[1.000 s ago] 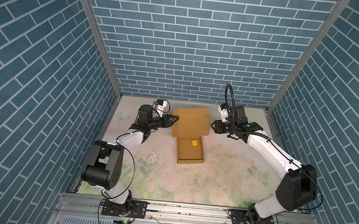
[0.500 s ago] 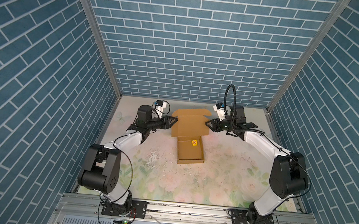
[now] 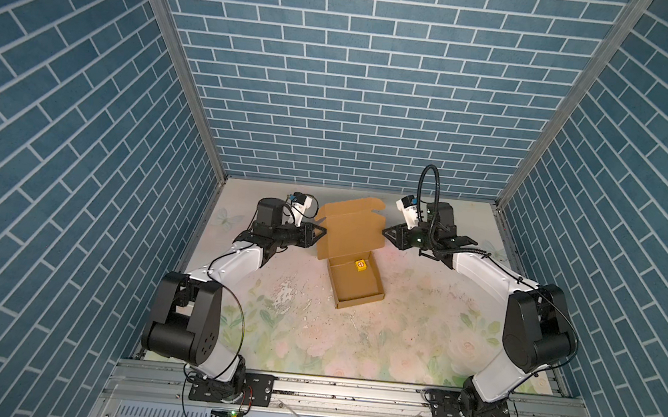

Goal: Fold the paper box

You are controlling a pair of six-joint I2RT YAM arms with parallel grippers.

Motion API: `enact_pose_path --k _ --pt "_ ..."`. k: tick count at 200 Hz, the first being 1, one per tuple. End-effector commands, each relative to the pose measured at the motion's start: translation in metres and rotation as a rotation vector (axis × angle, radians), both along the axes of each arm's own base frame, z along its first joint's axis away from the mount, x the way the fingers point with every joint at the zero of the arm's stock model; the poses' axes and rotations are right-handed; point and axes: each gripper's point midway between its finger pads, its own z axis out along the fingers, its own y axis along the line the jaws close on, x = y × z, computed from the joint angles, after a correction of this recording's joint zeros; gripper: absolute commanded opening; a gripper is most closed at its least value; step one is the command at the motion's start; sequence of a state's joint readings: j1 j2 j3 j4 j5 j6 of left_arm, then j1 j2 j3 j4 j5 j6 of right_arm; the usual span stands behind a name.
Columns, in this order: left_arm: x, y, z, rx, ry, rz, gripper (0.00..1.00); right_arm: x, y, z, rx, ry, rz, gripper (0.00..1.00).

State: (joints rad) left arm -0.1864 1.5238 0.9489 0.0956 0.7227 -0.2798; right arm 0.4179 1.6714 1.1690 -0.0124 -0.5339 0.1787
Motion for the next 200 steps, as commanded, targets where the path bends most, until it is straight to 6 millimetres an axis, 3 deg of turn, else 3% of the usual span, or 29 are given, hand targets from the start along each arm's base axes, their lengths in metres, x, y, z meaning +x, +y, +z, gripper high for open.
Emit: enact_pose_path --k 1,31,72,109,147,200 --pt "0.001 0.004 0.011 0.049 -0.05 -0.01 0.18 0.001 -0.003 0.02 0.012 -0.076 -0.021 0.3" --pt "0.001 0.004 0.01 0.067 -0.053 -0.014 0.1 0.014 -0.017 0.018 -0.027 -0.1 -0.049 0.37" --pt "0.002 0.005 0.011 0.068 -0.057 -0.006 0.11 0.059 -0.046 0.009 -0.032 -0.085 -0.153 0.37" --pt "0.002 0.006 0.012 0.08 -0.071 -0.007 0.11 0.08 -0.023 -0.005 0.023 -0.036 -0.062 0.36" --pt "0.006 0.005 0.016 0.084 -0.08 -0.007 0.11 0.059 0.006 -0.002 0.166 -0.029 0.079 0.36" --pt "0.015 0.003 0.013 0.095 -0.068 -0.004 0.12 0.024 0.009 0.006 0.234 -0.045 0.157 0.35"
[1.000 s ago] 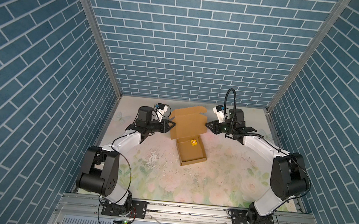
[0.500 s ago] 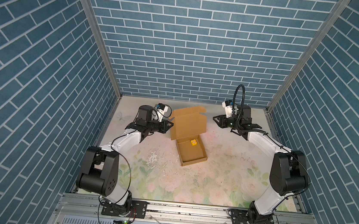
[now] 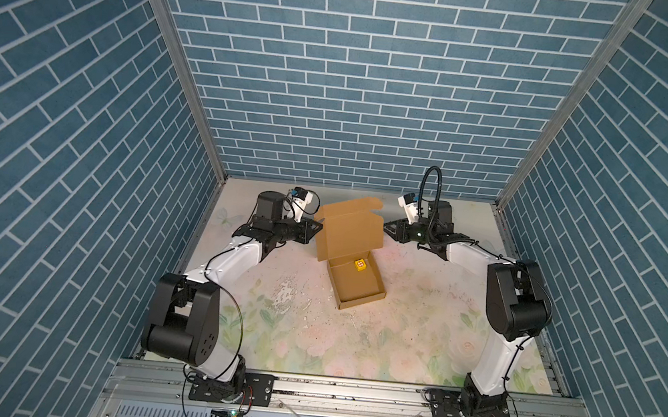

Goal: Fold the paper box

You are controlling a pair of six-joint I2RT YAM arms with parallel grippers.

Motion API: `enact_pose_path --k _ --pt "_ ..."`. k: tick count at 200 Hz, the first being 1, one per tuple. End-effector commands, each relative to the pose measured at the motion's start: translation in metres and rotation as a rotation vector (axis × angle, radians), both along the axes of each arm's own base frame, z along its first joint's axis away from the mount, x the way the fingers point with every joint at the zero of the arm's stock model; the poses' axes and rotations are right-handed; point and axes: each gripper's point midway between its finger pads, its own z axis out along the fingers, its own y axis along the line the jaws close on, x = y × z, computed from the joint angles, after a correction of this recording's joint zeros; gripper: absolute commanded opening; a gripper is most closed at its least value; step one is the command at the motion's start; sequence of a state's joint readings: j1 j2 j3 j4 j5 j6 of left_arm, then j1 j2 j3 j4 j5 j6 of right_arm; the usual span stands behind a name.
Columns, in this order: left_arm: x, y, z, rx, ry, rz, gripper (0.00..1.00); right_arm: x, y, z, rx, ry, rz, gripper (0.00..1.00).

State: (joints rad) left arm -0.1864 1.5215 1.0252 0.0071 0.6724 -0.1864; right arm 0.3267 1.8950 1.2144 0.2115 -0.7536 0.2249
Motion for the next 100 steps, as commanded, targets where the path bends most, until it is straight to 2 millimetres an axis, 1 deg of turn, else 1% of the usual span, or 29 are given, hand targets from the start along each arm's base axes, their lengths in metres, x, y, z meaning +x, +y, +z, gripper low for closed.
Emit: enact_pose_path --k 1,16,35,70,100 --pt "0.005 -0.002 -0.002 0.016 -0.005 -0.007 0.12 -0.017 0.008 0.039 0.09 -0.084 0.079 0.35" --pt "0.005 -0.003 -0.002 0.016 -0.001 -0.011 0.12 -0.023 0.009 0.037 0.094 -0.061 0.087 0.35" --pt "0.004 -0.004 -0.001 0.019 0.004 -0.016 0.12 -0.033 0.012 0.039 0.099 -0.053 0.099 0.34" --pt "-0.006 -0.003 0.0 0.038 0.012 -0.035 0.2 -0.047 0.014 0.043 0.092 -0.063 0.104 0.34" --pt "-0.014 -0.002 -0.002 0.052 0.015 -0.047 0.21 -0.056 0.019 0.047 0.087 -0.073 0.12 0.34"
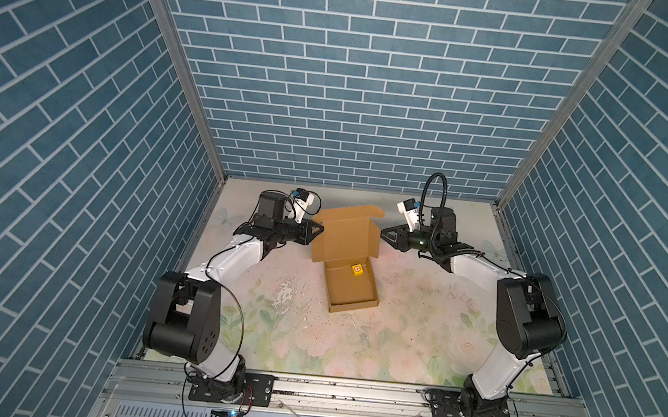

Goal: Fold the paper box

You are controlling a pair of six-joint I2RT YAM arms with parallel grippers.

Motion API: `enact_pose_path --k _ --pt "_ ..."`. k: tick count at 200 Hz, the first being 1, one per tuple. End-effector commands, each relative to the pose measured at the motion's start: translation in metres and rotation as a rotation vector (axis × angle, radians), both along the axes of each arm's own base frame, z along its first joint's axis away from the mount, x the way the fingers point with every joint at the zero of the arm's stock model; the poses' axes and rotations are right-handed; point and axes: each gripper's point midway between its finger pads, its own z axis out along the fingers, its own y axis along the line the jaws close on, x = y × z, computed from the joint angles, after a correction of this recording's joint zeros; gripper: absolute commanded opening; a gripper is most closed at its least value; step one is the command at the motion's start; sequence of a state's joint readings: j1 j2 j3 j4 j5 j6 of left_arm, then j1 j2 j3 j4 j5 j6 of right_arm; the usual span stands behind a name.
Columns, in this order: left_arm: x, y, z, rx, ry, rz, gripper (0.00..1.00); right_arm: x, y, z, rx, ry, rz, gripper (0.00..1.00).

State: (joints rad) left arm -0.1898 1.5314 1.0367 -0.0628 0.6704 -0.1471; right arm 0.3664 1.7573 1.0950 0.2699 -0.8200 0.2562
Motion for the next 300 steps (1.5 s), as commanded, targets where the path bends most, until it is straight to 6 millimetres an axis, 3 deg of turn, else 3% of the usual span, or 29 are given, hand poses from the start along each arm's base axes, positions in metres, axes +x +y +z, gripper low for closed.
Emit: enact_pose_path --k 1,65,130,167,206,228,263,300 --pt "-0.008 -0.001 0.01 0.016 -0.023 -0.028 0.2 -0.011 0.006 0.017 0.021 -0.041 0.033 0.34" --pt "-0.018 0.013 0.016 0.08 -0.013 -0.027 0.28 -0.022 0.013 0.005 0.007 -0.017 0.043 0.34" --pt "-0.031 0.023 0.013 0.118 -0.012 -0.047 0.28 -0.026 0.013 0.002 -0.001 -0.014 0.04 0.34" --pt "-0.03 0.023 0.007 0.124 -0.014 -0.057 0.23 -0.029 0.012 0.002 -0.004 -0.013 0.035 0.34" --pt "-0.031 0.021 0.006 0.126 -0.027 -0.075 0.1 -0.038 0.01 -0.002 -0.005 -0.003 0.034 0.34" --pt "-0.029 0.012 0.009 0.123 -0.035 -0.098 0.08 -0.044 0.009 -0.002 -0.009 0.0 0.025 0.34" --pt "-0.024 -0.018 0.017 0.141 -0.071 -0.178 0.07 -0.05 0.005 0.002 -0.011 -0.008 -0.007 0.34" --pt "-0.001 -0.033 0.025 0.13 -0.09 -0.183 0.08 -0.055 -0.005 0.004 -0.023 -0.016 -0.057 0.34"
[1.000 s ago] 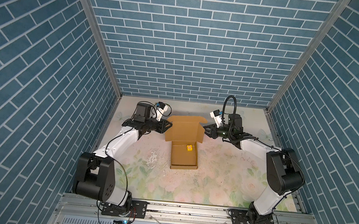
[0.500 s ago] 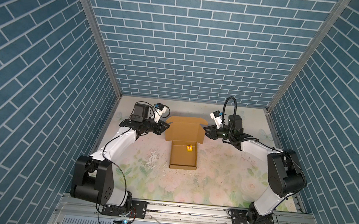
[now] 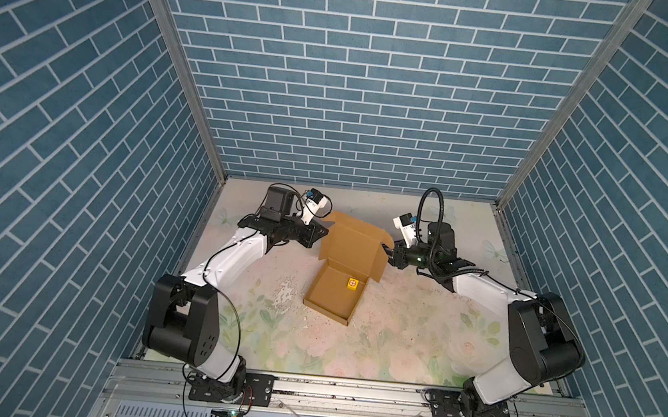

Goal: Fold the paper box

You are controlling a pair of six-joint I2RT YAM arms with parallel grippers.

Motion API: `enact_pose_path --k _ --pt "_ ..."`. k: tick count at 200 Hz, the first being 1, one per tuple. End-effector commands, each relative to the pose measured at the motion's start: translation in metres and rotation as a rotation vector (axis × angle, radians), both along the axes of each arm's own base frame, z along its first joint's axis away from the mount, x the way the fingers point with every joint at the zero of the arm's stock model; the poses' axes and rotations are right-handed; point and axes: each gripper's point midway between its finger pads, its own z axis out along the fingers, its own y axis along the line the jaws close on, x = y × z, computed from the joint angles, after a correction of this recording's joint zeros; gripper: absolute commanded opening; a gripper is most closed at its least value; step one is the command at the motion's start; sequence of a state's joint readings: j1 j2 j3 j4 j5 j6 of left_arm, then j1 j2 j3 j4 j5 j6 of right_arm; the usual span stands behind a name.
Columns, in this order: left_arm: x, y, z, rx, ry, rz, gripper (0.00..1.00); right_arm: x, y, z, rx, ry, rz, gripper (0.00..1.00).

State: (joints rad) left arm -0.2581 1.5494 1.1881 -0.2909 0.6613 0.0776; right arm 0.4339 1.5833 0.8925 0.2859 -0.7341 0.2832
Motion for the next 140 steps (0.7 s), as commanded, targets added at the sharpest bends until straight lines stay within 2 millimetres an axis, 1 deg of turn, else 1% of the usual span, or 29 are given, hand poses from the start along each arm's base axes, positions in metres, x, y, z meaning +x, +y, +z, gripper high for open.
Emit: enact_pose_path --k 1,16,36,66,79,112,140 --pt "0.014 -0.008 0.009 -0.009 -0.02 -0.007 0.08 -0.002 -0.004 0.014 0.011 -0.038 -0.042 0.34" --pt "0.025 -0.012 0.012 -0.032 -0.038 0.003 0.08 -0.005 -0.008 0.014 0.009 -0.046 -0.064 0.34" --pt "0.036 -0.018 0.014 -0.075 -0.046 0.004 0.08 -0.014 -0.014 0.011 0.006 -0.055 -0.079 0.34" --pt "0.039 -0.02 0.014 -0.093 -0.05 0.011 0.1 -0.026 -0.019 0.005 0.001 -0.053 -0.09 0.35" --pt "0.036 -0.021 0.011 -0.093 -0.05 0.004 0.11 -0.031 -0.018 0.005 0.006 -0.064 -0.086 0.36" --pt "0.021 -0.022 0.001 -0.08 -0.051 -0.02 0.12 -0.041 -0.007 0.007 0.014 -0.086 -0.05 0.36" --pt "0.01 -0.016 -0.005 -0.052 -0.061 -0.032 0.12 -0.046 0.002 0.009 0.019 -0.105 -0.032 0.36"
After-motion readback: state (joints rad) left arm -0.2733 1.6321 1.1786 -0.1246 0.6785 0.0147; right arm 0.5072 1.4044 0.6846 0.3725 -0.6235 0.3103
